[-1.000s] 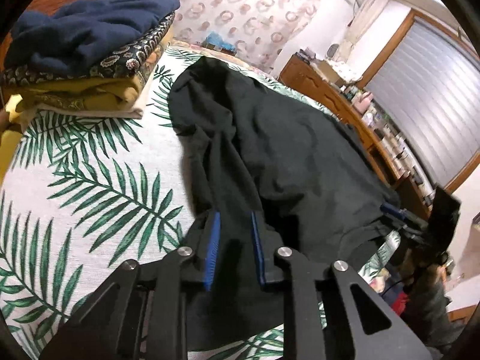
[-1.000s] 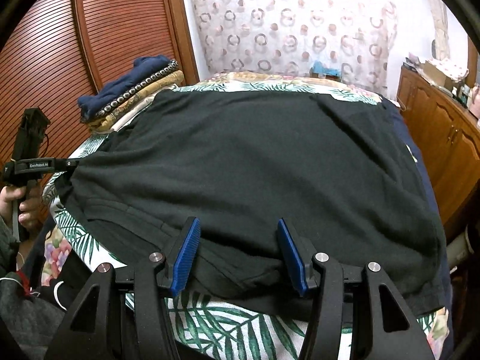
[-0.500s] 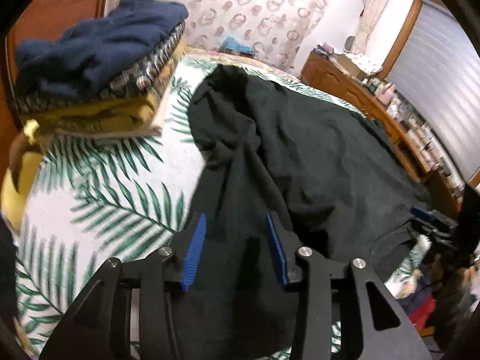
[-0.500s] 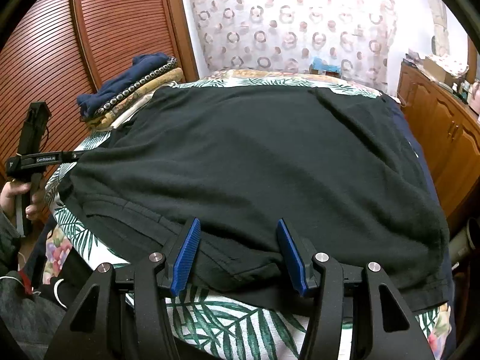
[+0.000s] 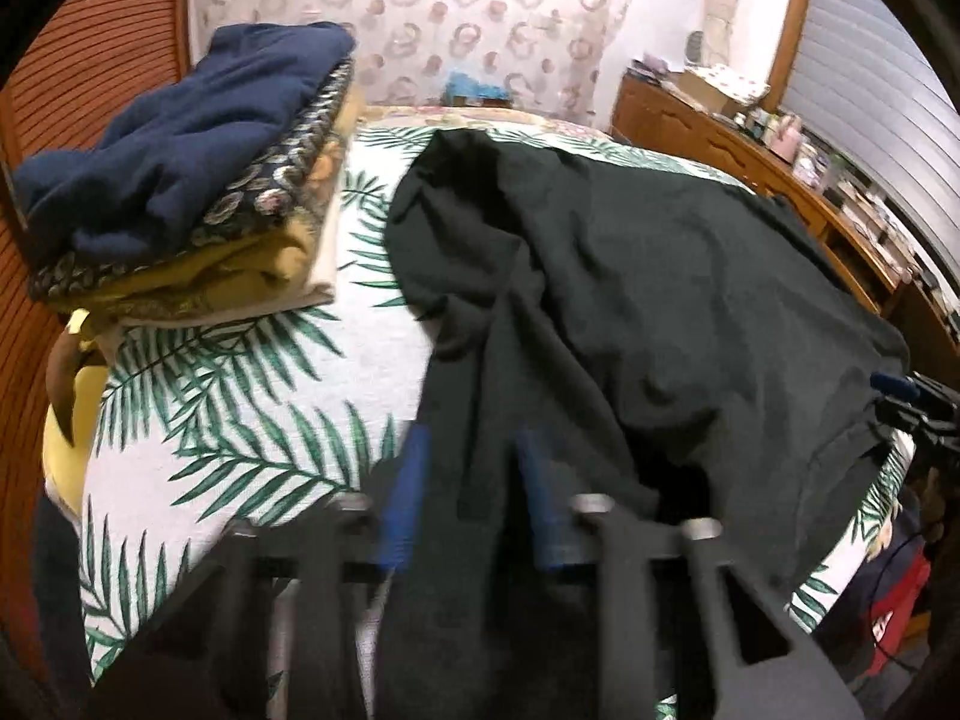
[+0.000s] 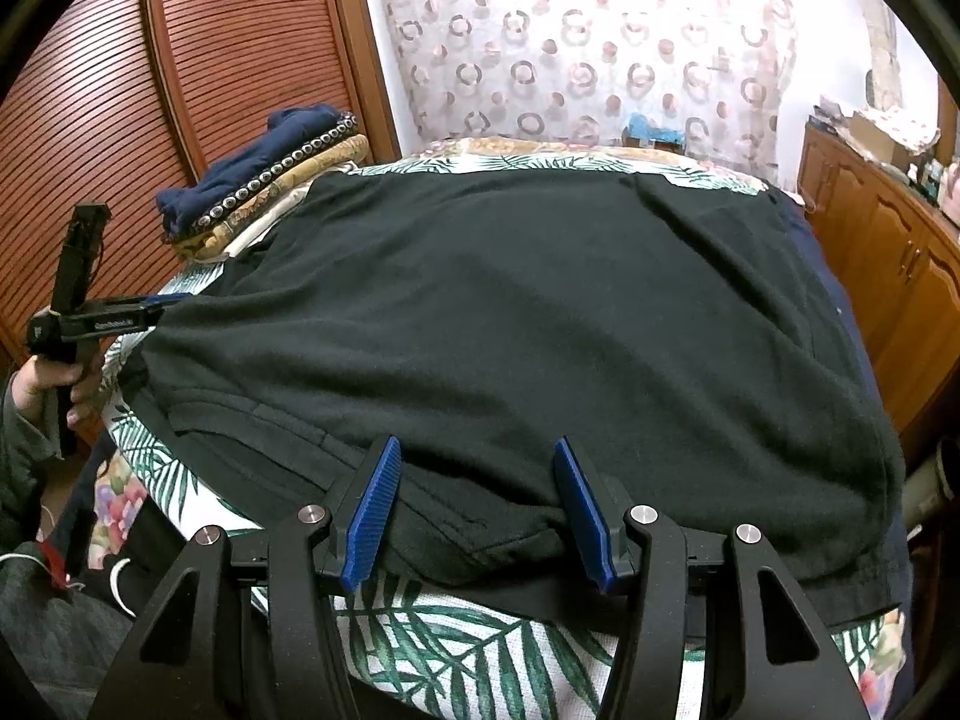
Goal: Fold small clothes
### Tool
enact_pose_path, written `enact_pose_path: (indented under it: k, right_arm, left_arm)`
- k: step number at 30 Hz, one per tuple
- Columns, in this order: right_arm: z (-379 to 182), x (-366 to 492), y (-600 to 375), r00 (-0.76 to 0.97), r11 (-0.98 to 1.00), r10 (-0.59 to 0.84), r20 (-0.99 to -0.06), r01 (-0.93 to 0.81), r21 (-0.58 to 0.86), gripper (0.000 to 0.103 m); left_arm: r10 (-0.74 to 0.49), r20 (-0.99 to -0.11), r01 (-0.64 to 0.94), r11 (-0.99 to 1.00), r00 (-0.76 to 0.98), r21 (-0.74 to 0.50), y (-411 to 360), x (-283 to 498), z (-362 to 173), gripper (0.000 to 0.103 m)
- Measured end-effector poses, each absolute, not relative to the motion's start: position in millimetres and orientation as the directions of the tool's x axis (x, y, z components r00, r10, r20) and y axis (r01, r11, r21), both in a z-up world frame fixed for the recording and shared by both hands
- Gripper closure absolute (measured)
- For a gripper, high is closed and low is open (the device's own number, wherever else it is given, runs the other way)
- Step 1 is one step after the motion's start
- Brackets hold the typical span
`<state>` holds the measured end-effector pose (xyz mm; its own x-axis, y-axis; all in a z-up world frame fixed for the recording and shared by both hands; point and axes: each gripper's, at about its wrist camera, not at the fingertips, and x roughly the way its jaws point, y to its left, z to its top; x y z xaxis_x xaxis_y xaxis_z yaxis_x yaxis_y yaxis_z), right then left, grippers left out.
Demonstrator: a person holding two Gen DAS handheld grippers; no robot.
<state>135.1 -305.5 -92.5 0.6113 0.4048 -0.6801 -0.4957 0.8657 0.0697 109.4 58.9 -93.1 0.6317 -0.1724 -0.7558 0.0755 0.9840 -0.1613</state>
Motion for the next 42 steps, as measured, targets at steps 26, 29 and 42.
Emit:
enact_pose_path:
  k: [26,29,42]
  right_arm:
    - [-95.2,125.0,-241.6,0.562,0.800,0.478,-0.675,-0.596,0.070,0.047]
    - [-95.0,125.6,-241.1,0.567,0.808,0.476,-0.672,-0.584,0.079,0.047]
    - [-90.3,119.1,-261.3,0.603,0.829,0.464,-0.648,-0.553,0.079,0.047]
  left_arm:
    - [-0.427,-0.725,0.180,0.900,0.541,-0.396,31.6,101.5,-84.9,0.077]
    - [-0.442,-0.728,0.198,0.895,0.525,-0.401,26.2,97.2,-85.4,0.060]
    - [-0.309,-0.745,0.238,0.949,0.591,-0.205,2.7,94.2,-76.9,0.094]
